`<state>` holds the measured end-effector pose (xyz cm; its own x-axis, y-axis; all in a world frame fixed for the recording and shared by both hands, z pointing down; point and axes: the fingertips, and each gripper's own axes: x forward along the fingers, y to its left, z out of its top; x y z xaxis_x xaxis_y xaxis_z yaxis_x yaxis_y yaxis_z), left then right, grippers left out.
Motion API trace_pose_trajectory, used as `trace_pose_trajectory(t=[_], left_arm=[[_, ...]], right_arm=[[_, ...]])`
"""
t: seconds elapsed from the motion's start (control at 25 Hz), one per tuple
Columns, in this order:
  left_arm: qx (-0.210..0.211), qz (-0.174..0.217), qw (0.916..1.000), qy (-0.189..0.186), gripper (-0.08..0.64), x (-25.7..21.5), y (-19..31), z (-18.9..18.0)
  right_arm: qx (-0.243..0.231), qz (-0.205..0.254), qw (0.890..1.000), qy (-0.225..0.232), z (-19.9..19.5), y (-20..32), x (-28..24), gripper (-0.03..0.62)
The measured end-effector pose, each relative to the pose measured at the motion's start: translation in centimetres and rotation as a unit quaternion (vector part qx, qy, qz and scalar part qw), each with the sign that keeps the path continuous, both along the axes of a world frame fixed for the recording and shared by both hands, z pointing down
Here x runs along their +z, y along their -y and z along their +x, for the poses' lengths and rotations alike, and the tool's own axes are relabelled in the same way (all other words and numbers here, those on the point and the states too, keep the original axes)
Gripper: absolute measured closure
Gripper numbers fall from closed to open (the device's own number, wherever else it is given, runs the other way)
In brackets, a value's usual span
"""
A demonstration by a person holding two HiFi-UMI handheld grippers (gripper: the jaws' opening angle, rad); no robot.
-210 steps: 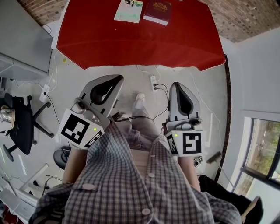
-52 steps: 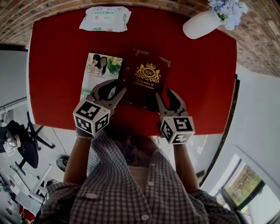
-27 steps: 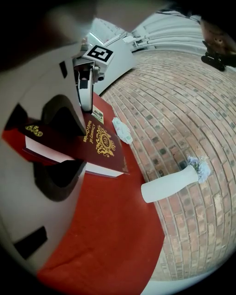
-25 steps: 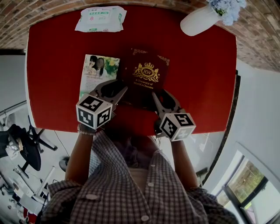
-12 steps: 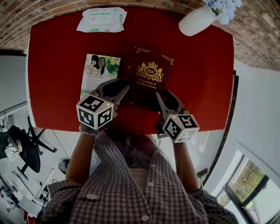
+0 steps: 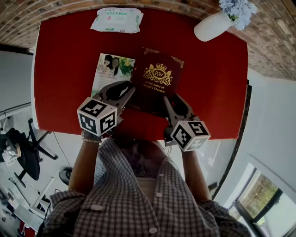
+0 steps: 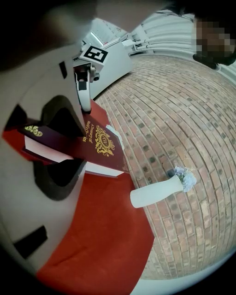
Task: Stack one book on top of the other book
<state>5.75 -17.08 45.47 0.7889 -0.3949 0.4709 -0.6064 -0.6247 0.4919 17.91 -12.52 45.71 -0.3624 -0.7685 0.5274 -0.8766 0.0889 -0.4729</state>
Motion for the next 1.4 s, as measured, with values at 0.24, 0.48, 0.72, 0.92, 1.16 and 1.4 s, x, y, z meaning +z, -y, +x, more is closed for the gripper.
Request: trace_pose_trajectory(t=[0.24,0.48,0.72,0.92,1.16,1.4], left_arm=[[-0.021,0.010,0.9997,0.006,0.449,-0.8,-0.2,-2.5],[-0.040,0.020,0.9989,0.009,0.449,-1.5,-0.3,-4.9],[-0.053,0.026,0.9981,0.015,0.449,-1.8,-0.4,-7.0],[-0.063,0.025,0.9975,0.020,0.451,-1.7,-0.3,-8.9],[-0.072,0.024,0.9967,0.028,0.451,-1.3,0.1,-10.9],[-0.083,0.018,0.9956,0.039,0.454,-0.4,0.8,-12.8]], right_arm=[[-0.019,0.007,1.000,0.005,-2.4,0.3,-0.5,0.440],[-0.034,0.014,0.999,0.012,-4.7,0.5,-1.0,0.440],[-0.044,0.014,0.999,0.019,-6.7,0.5,-1.2,0.440],[-0.053,0.010,0.998,0.023,-8.5,0.8,-0.9,0.440],[-0.062,0.002,0.998,0.031,-10.6,1.0,-0.5,0.440],[-0.074,-0.006,0.997,0.037,-12.6,1.5,0.3,0.443]])
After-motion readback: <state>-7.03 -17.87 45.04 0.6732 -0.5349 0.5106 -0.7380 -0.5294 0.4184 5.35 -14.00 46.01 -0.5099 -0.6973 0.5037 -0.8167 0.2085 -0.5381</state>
